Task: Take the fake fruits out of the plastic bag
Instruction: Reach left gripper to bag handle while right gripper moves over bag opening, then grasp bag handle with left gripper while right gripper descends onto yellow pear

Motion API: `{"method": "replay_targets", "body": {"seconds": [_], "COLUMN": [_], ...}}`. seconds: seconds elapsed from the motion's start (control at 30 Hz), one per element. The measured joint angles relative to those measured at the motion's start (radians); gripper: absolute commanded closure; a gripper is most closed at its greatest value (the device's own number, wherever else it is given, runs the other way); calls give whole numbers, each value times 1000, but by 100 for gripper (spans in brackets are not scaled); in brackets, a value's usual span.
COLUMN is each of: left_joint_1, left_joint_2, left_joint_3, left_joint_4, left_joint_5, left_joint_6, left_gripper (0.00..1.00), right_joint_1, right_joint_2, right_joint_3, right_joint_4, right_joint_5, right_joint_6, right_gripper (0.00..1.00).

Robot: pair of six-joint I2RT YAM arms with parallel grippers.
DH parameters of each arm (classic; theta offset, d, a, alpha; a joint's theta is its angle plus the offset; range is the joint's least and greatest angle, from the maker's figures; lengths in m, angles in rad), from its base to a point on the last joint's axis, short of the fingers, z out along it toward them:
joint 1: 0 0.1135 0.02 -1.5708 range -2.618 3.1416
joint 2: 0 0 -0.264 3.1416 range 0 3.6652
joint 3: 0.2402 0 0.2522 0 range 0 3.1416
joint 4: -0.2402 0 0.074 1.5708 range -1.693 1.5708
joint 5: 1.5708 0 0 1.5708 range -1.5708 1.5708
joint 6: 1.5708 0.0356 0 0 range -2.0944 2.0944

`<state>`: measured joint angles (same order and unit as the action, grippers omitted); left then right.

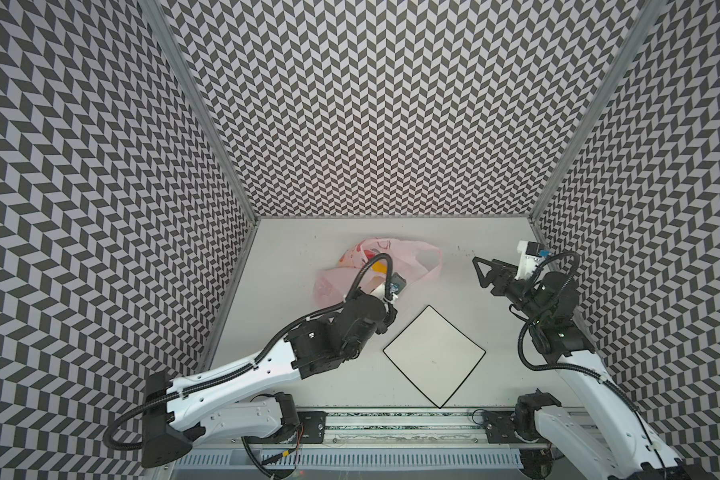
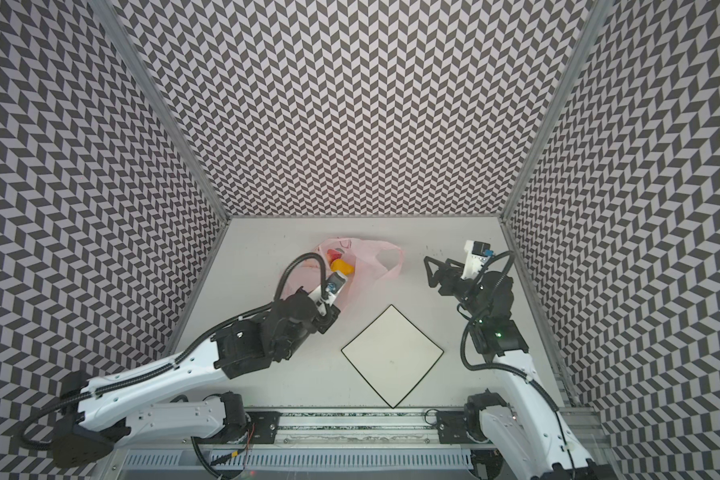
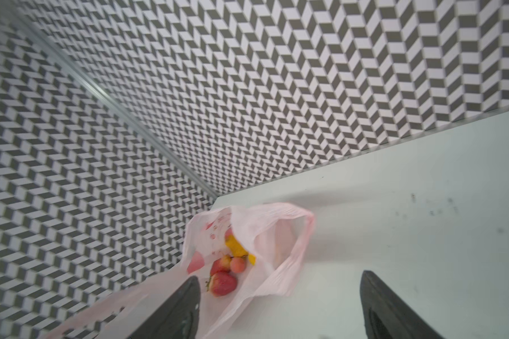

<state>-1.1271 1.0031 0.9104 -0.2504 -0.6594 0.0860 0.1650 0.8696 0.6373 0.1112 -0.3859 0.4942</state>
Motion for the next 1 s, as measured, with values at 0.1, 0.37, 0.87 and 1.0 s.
{"method": "replay_targets", "body": {"seconds": [0.1, 0.37, 0.87, 1.0], "left_joint_1": [0, 0, 0, 0], "left_joint_2": [-117, -339, -603, -633], "left_joint_3": [-126, -373, -549, -584], "left_joint_4": [158, 348, 353, 328], "left_joint_5": [-7, 9, 79, 108], "left_joint_6": [-112, -349, -635, -702], "left_gripper": [100, 100, 100, 100], "right_joint_1": [136, 391, 513, 528], "right_joint_2": [55, 375, 967, 971], "right_joint_3": [60, 280, 526, 454], "right_joint_4": [-9, -37, -136, -142], "right_joint_5": [10, 32, 126, 179], "right_joint_6": [-23, -111, -153, -122], "right_gripper": [23, 37, 45, 40]}}
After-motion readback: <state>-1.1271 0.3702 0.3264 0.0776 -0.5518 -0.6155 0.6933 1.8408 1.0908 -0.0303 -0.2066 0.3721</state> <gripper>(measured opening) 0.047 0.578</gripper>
